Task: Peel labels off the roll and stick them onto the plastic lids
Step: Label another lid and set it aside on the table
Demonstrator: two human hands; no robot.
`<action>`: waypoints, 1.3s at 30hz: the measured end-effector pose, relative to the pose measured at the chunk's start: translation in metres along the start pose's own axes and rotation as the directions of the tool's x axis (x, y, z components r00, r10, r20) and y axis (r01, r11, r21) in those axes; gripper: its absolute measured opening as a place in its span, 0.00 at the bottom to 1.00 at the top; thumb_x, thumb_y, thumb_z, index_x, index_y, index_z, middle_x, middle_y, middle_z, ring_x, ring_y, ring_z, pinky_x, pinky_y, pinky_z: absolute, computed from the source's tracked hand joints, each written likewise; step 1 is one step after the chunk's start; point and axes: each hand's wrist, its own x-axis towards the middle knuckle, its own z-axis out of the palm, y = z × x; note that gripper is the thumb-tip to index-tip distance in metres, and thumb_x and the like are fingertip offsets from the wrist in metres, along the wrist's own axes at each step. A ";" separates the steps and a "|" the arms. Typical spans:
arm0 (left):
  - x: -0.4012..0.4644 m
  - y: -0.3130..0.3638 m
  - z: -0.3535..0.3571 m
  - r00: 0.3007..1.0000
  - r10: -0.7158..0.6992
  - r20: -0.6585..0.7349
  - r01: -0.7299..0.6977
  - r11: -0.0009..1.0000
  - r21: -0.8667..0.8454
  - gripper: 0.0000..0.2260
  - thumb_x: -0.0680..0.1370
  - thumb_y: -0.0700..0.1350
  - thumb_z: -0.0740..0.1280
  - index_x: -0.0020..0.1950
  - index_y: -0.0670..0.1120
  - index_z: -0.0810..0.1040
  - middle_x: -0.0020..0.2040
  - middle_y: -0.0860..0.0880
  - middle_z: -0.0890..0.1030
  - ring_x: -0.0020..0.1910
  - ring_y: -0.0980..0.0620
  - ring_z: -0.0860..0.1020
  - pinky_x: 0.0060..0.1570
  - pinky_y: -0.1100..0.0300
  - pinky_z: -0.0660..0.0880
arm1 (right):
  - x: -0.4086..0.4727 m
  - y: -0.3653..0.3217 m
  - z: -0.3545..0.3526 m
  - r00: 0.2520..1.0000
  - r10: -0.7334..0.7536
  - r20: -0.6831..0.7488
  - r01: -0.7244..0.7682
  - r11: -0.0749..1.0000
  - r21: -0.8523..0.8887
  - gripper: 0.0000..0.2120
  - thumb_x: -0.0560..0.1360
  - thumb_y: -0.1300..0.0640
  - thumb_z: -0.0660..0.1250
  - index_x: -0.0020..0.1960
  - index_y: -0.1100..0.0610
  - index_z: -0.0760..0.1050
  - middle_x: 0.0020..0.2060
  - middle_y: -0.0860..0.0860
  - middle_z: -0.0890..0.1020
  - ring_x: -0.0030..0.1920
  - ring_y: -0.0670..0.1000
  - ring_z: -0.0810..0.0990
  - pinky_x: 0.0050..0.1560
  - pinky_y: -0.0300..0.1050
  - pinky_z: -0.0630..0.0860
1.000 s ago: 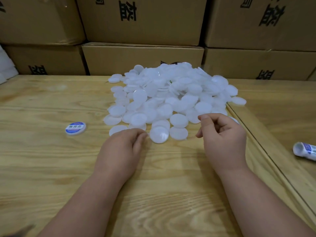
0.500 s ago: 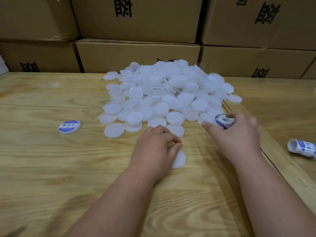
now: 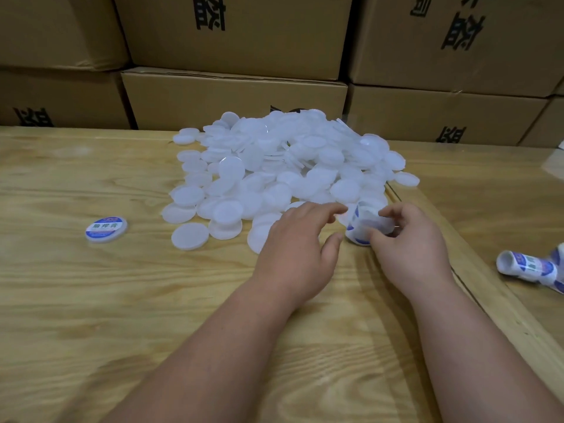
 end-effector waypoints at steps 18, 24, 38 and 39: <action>0.030 -0.001 0.028 0.999 -0.033 -0.004 0.033 0.995 0.098 0.12 0.75 0.57 0.72 0.58 0.62 0.81 0.52 0.61 0.72 0.57 0.55 0.70 0.61 0.52 0.70 | 0.007 0.009 -0.005 0.995 -0.100 -0.012 0.100 0.992 0.077 0.08 0.76 0.59 0.70 0.42 0.47 0.77 0.33 0.44 0.79 0.34 0.37 0.76 0.32 0.26 0.69; 0.030 0.000 0.024 0.997 -0.072 -0.034 0.075 0.994 0.085 0.11 0.75 0.53 0.73 0.57 0.61 0.80 0.53 0.60 0.77 0.58 0.54 0.73 0.61 0.51 0.70 | 0.006 0.009 -0.010 0.993 -0.034 0.116 0.027 0.997 0.066 0.05 0.72 0.56 0.68 0.43 0.46 0.78 0.33 0.38 0.80 0.29 0.39 0.75 0.25 0.30 0.68; 0.025 0.005 0.017 0.982 -0.187 0.019 0.183 0.975 0.124 0.08 0.73 0.63 0.72 0.38 0.63 0.78 0.39 0.59 0.79 0.52 0.55 0.75 0.61 0.52 0.69 | -0.004 -0.005 -0.011 0.938 -0.084 0.338 0.056 0.994 0.092 0.10 0.70 0.50 0.63 0.36 0.42 0.82 0.24 0.40 0.74 0.25 0.42 0.68 0.22 0.32 0.63; 0.025 0.006 0.017 0.983 -0.182 0.019 0.179 0.976 0.123 0.07 0.73 0.62 0.72 0.39 0.62 0.80 0.40 0.58 0.80 0.53 0.54 0.76 0.62 0.52 0.68 | -0.004 -0.005 -0.011 0.934 -0.093 0.344 0.065 0.993 0.094 0.11 0.72 0.52 0.64 0.35 0.43 0.81 0.23 0.40 0.72 0.25 0.42 0.67 0.22 0.32 0.63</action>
